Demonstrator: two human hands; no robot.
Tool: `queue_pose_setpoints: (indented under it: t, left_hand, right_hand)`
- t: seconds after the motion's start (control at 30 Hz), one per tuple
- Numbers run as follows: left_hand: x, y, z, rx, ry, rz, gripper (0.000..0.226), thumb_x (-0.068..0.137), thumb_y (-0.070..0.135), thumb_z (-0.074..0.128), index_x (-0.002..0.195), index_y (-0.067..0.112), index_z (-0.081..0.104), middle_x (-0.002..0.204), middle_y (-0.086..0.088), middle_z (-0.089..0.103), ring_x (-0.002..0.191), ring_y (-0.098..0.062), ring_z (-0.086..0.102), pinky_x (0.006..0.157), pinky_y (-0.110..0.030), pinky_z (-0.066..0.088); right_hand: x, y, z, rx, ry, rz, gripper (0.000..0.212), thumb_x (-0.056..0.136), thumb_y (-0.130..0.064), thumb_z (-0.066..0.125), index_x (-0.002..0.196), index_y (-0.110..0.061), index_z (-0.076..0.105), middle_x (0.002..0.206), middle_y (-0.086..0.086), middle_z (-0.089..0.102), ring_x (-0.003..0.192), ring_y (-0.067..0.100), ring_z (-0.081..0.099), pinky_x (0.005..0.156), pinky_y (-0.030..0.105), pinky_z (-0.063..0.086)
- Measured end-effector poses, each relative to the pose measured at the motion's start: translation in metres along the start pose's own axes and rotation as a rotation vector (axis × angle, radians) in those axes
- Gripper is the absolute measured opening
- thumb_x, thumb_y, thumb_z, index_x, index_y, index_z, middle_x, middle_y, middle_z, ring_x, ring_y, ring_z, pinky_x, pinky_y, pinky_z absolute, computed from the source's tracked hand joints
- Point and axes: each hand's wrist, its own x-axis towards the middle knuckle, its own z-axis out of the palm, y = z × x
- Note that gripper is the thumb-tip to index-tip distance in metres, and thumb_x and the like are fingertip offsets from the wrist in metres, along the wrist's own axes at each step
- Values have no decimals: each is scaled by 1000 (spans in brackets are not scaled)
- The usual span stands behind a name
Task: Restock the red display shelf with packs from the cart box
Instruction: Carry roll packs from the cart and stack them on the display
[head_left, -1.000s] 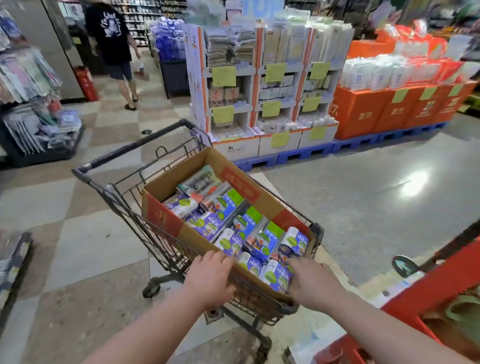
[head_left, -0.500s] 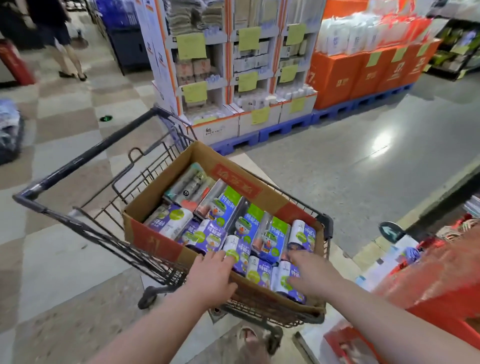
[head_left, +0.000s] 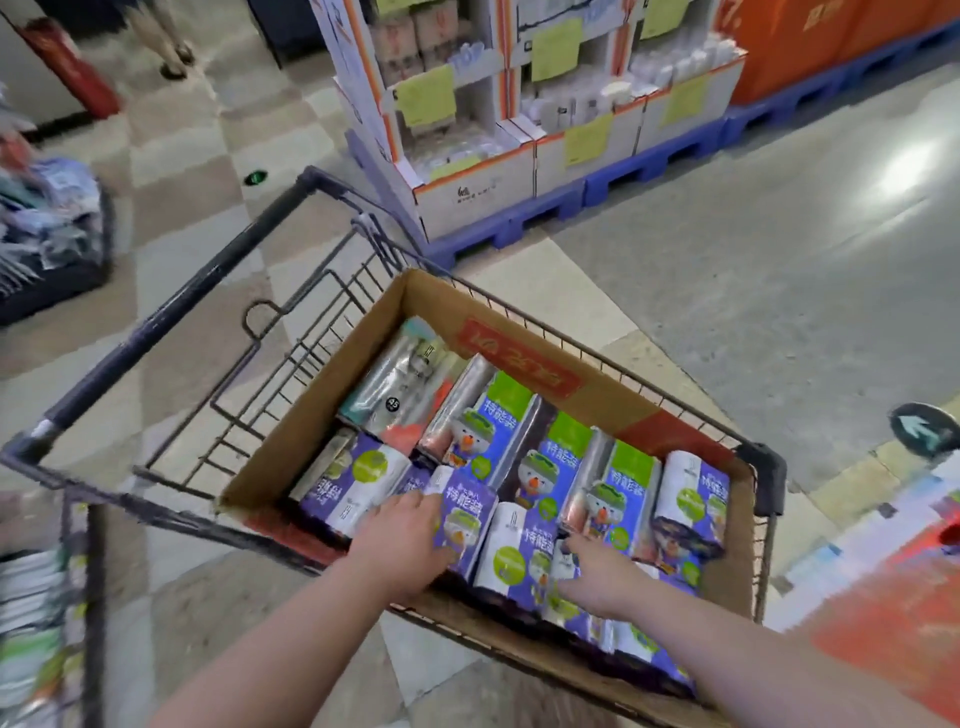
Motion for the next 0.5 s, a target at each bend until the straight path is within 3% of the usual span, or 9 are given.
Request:
queue_pose_setpoints:
  t: [0.23,0.37,0.5]
  left_hand:
    - [40,-9,8,-166,-195,-130,80,85,52,58,149,20,23,152,-5,32,136,-26,38,109,-40,36]
    - [53,-8,7,-276,-280,-216,80,88,44,59,151,18,17,152,-9,33,137,-25,37,108,-32,32]
    - [63,-4,7,-374,-304,-285,84,89,46,59,153,20,11,152,-7,35,136,-26,40,108,-32,34]
  right_hand:
    - [47,5,13,288,-124,114,59,89,-34,61,139,-15,37,136,7,54,121,22,54,82,21,39]
    - [59,8,11,413,-208,206,68,89,-36,62,142,-7,30,139,10,50,122,23,52,87,23,44]
    - [69,11,12,618,-254,259,57,85,-31,65,133,-11,40,104,6,65,86,18,60,59,22,44]
